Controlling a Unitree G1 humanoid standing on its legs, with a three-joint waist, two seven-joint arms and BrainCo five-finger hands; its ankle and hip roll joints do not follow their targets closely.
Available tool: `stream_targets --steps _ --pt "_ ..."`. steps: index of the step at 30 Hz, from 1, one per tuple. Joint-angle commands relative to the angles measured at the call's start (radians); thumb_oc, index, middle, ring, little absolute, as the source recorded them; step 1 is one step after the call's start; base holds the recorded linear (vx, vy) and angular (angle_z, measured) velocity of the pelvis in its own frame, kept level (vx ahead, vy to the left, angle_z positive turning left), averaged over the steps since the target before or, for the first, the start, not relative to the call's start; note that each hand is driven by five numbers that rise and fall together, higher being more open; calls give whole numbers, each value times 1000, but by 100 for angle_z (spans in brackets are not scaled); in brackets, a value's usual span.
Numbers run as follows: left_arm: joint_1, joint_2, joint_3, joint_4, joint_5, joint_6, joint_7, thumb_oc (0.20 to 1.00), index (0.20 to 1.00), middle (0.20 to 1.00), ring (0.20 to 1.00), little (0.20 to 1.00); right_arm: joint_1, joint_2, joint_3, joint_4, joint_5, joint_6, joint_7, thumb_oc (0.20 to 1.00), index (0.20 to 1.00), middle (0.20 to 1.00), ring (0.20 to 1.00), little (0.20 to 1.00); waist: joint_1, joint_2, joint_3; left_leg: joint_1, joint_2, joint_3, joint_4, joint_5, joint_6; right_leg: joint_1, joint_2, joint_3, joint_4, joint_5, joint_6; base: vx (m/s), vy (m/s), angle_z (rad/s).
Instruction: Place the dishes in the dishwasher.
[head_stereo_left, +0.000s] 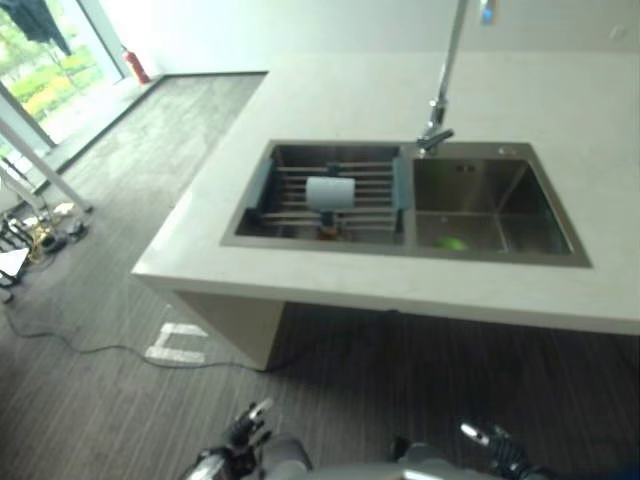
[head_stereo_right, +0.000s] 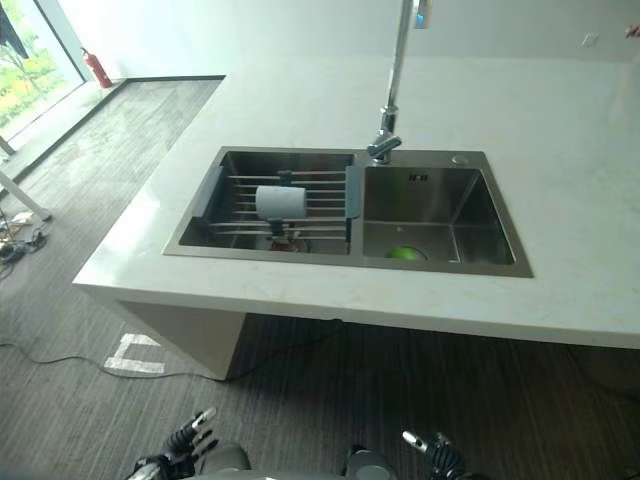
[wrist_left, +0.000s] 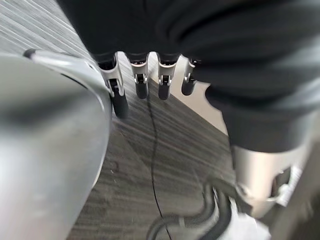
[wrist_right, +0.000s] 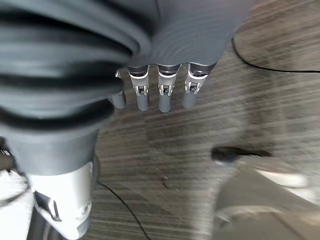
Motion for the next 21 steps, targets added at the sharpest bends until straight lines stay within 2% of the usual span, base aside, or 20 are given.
stream_targets --steps 1,2,5,8,12,14,17,19,21 --pt "-41 -3 -46 14 -3 29 -14 1000 1000 1000 1000 1000 -42 -7 11 -16 50 -20 -5 1000 1000 1000 1000 1000 3 36 78 141 -3 79 -207 -100 34 60 5 19 9 -75 61 109 158 -79" --pt "-48 -1 -42 17 8 34 -17 1000 1000 1000 1000 1000 -41 -6 8 -18 60 -26 -10 1000 1000 1000 1000 1000 0 40 75 138 20 106 -229 -80 26 70 0 2 1 -81 63 94 170 -41" --pt "-60 -4 -30 18 -15 50 2 1000 1000 1000 1000 1000 -33 -1 0 -26 69 -15 -29 1000 1000 1000 1000 1000 -4 46 64 172 35 122 -285 -63 19 87 -20 -25 -19 -78 76 124 192 2" --pt "-62 3 -13 18 -40 53 24 1000 1000 1000 1000 1000 -15 5 -12 -13 10 -29 -23 1000 1000 1000 1000 1000 -2 51 51 235 18 112 -340 -76 23 90 -37 -38 -18 -72 91 131 127 -7" --pt "-54 21 6 33 -36 68 64 1000 1000 1000 1000 1000 -10 4 -24 -5 17 -33 -13 1000 1000 1000 1000 1000 4 52 42 266 -3 101 -361 -95 31 74 -47 -37 -6 -67 100 62 71 16" --pt "-45 27 18 42 -59 107 83 1000 1000 1000 1000 1000 -9 3 -26 -7 8 -37 -13 1000 1000 1000 1000 1000 5 53 41 274 -8 104 -365 -99 34 70 -52 -38 -6 -64 104 33 72 2" --pt "-30 50 88 80 -121 272 126 1000 1000 1000 1000 1000 -5 -4 -34 -8 -3 -29 -16 1000 1000 1000 1000 1000 6 56 37 287 -23 97 -376 -110 39 61 -65 -38 -11 -55 111 35 95 -1" --pt "-21 69 121 86 -134 296 154 1000 1000 1000 1000 1000 -4 -18 -43 -14 -16 -28 -12 1000 1000 1000 1000 1000 6 64 36 290 -28 98 -378 -113 41 55 -73 -41 -16 -49 115 18 102 -9" --pt "-14 105 156 88 -121 292 242 1000 1000 1000 1000 1000 -4 -38 -51 -21 -31 -20 -9 1000 1000 1000 1000 1000 5 74 35 288 -34 102 -378 -116 42 47 -82 -44 -17 -46 118 -3 109 -10"
